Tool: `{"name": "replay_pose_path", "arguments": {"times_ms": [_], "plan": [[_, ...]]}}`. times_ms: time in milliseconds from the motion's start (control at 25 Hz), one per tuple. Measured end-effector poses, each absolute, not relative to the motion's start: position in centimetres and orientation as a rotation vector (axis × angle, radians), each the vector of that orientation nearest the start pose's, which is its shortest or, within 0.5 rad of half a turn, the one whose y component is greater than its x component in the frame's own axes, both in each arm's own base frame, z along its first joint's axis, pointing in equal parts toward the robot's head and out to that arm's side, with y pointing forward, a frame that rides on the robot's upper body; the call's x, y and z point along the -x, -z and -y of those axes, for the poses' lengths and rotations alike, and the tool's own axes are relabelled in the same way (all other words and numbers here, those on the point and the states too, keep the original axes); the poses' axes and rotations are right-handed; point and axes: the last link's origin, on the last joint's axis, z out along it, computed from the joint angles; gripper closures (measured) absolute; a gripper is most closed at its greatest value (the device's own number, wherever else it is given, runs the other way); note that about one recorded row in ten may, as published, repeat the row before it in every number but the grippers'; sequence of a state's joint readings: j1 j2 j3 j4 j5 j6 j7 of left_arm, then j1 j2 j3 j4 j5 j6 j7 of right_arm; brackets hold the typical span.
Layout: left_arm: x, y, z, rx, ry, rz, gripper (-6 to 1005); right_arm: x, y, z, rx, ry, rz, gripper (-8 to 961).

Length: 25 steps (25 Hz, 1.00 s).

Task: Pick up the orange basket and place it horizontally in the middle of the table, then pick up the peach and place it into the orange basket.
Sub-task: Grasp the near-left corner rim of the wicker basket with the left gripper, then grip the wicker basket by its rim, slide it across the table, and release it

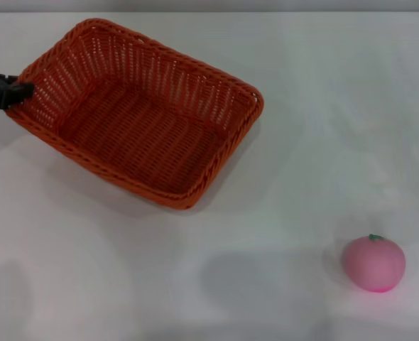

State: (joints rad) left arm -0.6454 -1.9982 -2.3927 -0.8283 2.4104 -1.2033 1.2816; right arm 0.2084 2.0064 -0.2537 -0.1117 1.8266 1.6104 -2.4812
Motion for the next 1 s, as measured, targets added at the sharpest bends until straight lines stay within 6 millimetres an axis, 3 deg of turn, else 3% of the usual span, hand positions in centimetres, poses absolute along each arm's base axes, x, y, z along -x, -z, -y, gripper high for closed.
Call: {"name": "replay_pose_path", "arguments": {"times_ms": [240,720,1000], "plan": [[28.6,-5.6,-40.7,2.417,0.034,0.866,807,-38.1,-6.8,-23.5,1.524,-0.993,-0.573,113],[27.1,-6.4,-40.5,2.414,0.067,0.935,808,-37.8,-6.9,-24.2,1.522,-0.997,-0.562,113],[25.4,-6.9,-40.0,2.383,0.116,1.133,807,-37.8,-7.2,-24.5,1.494,-1.002,-0.554,113]]}}
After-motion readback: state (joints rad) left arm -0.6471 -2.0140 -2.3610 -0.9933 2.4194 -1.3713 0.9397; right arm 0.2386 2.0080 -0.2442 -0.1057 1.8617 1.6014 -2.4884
